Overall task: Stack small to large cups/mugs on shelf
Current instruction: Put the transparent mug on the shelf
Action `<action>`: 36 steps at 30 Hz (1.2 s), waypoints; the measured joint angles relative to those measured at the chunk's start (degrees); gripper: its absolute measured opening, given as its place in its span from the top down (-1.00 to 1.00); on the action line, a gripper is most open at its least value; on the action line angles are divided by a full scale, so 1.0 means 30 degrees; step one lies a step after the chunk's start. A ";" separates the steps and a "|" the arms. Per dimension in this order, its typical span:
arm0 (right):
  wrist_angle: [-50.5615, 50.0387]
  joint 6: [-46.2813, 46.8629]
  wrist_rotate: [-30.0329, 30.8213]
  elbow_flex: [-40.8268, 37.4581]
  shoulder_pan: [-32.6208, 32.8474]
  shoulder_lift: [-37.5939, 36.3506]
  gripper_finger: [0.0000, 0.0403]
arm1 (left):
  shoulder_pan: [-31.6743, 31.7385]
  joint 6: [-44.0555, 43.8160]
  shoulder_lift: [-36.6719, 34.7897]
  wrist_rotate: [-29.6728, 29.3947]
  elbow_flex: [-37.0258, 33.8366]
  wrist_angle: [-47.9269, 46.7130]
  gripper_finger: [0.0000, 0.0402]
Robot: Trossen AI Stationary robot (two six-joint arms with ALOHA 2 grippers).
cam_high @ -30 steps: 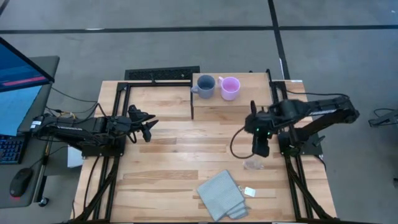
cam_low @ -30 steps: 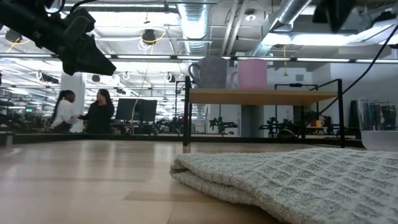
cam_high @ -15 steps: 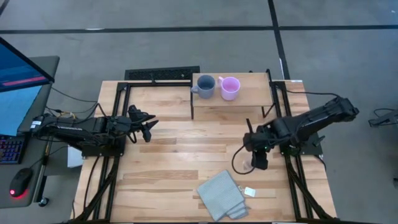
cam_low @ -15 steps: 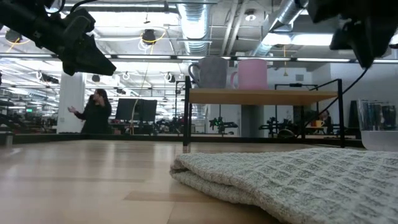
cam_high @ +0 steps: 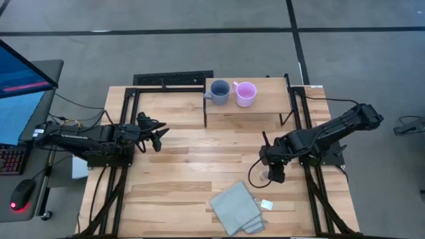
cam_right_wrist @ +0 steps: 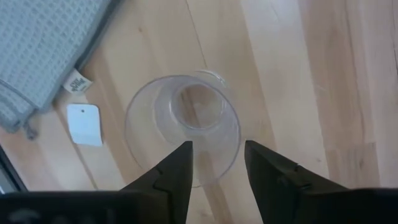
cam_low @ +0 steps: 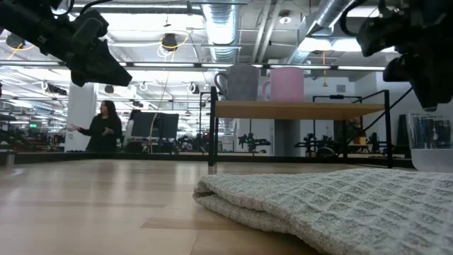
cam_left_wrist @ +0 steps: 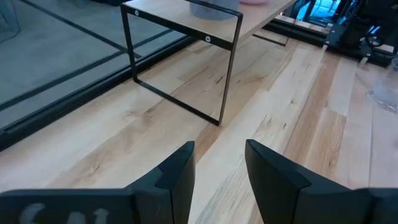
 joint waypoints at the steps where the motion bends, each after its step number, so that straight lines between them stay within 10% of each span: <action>1: 0.0011 0.0007 0.0000 -0.0096 0.0000 0.0000 0.18 | 0.0000 -0.0013 0.0000 0.0000 0.0000 0.0000 0.34; 36: 0.1346 -0.0362 -0.0012 -0.1419 -0.0760 0.0007 0.46 | 0.0000 -0.0568 0.0000 0.0000 0.0000 -0.0129 0.34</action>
